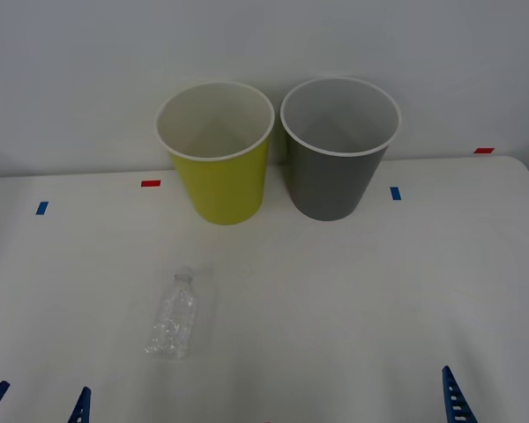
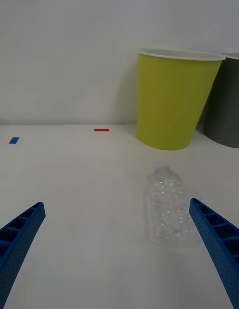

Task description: Put cans in the gray bin and PET bottles in the light green bin.

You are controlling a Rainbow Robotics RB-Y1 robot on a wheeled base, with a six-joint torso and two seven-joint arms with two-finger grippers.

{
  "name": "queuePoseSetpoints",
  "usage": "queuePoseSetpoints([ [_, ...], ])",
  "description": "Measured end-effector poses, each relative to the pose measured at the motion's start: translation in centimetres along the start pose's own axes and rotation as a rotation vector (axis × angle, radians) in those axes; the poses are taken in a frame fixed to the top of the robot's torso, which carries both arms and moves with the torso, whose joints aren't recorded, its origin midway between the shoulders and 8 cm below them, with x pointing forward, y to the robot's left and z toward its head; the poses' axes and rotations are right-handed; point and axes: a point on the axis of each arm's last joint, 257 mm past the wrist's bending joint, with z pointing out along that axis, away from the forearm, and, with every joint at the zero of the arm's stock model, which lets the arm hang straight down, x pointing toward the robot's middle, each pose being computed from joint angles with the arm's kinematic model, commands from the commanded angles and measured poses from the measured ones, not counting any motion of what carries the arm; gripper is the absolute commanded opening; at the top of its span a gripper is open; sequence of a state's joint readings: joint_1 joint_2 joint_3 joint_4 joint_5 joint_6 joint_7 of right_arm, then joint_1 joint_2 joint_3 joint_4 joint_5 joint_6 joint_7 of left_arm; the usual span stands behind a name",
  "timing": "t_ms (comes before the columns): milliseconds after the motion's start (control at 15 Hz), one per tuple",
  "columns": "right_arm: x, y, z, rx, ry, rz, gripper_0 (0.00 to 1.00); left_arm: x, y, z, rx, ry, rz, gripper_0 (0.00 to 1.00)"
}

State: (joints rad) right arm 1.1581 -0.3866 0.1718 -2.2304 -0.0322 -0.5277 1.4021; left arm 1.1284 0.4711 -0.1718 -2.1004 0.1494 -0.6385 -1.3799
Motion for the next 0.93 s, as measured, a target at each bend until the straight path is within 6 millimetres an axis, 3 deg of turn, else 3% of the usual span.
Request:
queuePoseSetpoints([
  [600, 0.0, 0.0, 0.0, 0.000, 0.000, 0.000, 1.00, 1.4, 1.3, 4.0, 0.053, 0.121, 0.047, 1.00],
  [933, 0.0, 0.0, 0.0, 0.000, 0.000, 0.000, 1.00, 1.8, 1.4, 5.3, 0.134, 0.176, 0.077, 1.00],
])
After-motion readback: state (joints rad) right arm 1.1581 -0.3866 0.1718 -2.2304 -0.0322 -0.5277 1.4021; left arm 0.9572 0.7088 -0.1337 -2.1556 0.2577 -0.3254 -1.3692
